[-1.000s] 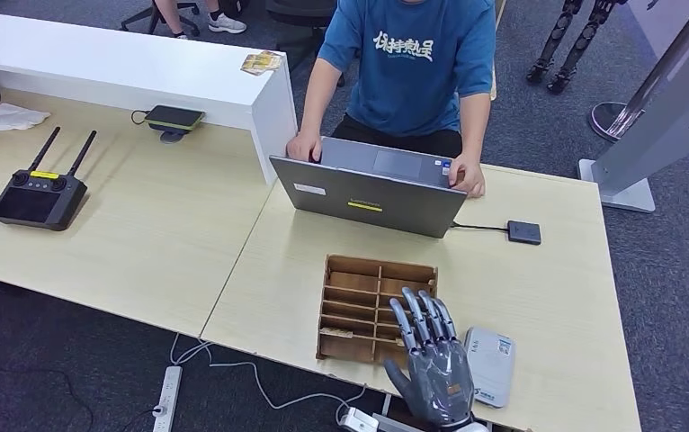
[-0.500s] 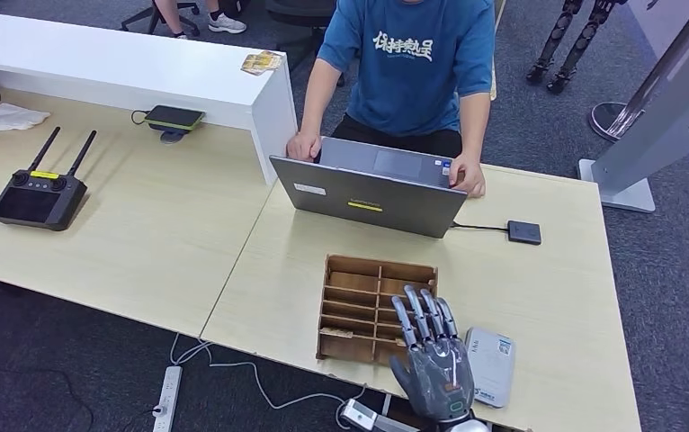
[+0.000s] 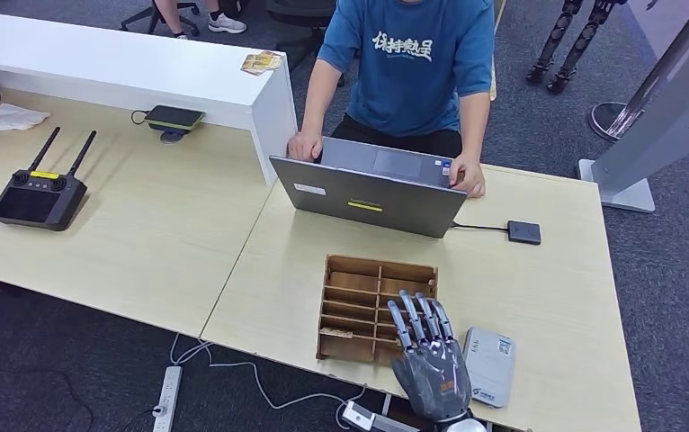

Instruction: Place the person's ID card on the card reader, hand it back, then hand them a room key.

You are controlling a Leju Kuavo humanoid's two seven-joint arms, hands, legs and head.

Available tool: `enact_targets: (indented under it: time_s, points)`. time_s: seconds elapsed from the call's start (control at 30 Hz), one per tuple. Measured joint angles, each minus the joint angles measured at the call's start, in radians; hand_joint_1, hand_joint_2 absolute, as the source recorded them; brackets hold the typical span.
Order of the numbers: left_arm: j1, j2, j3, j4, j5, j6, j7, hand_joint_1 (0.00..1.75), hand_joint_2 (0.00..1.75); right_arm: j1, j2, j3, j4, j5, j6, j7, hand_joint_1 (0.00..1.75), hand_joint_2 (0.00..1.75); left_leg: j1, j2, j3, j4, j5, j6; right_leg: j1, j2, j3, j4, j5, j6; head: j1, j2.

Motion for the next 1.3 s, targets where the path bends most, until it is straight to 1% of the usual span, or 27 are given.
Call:
enact_targets:
  time_s: [0.3, 0.67, 0.9, 1.3]
  points:
    - [0.0, 0.0, 0.0, 0.0, 0.008, 0.001, 0.002, 0.0, 0.0, -0.027, -0.027, 0.041, 0.032, -0.006, 0.0, 0.008, 0.0, 1.75, 0.0, 0.0, 0.0, 0.0, 0.0, 0.0, 0.0, 0.0, 0.0, 0.0, 0.0, 0.0, 0.0, 0.0]
    - [0.0, 0.0, 0.0, 0.0, 0.024, 0.004, 0.007, 0.0, 0.0, -0.083, -0.056, 0.109, 0.101, -0.081, 0.0, 0.019, 0.0, 1.75, 0.0, 0.0, 0.0, 0.0, 0.0, 0.0, 0.0, 0.0, 0.0, 0.0, 0.0, 0.0, 0.0, 0.0]
    - [0.0, 0.0, 0.0, 0.0, 0.029, 0.005, 0.007, 0.0, 0.0, -0.097, -0.067, 0.138, 0.109, -0.106, 0.0, 0.021, 0.0, 1.75, 0.0, 0.0, 0.0, 0.0, 0.0, 0.0, 0.0, 0.0, 0.0, 0.0, 0.0, 0.0, 0.0, 0.0]
    - [0.0, 0.0, 0.0, 0.0, 0.035, 0.006, 0.007, 0.0, 0.0, -0.105, -0.075, 0.156, 0.108, -0.142, 0.0, 0.007, 0.0, 1.75, 0.0, 0.0, 0.0, 0.0, 0.0, 0.0, 0.0, 0.0, 0.0, 0.0, 0.0, 0.0, 0.0, 0.0]
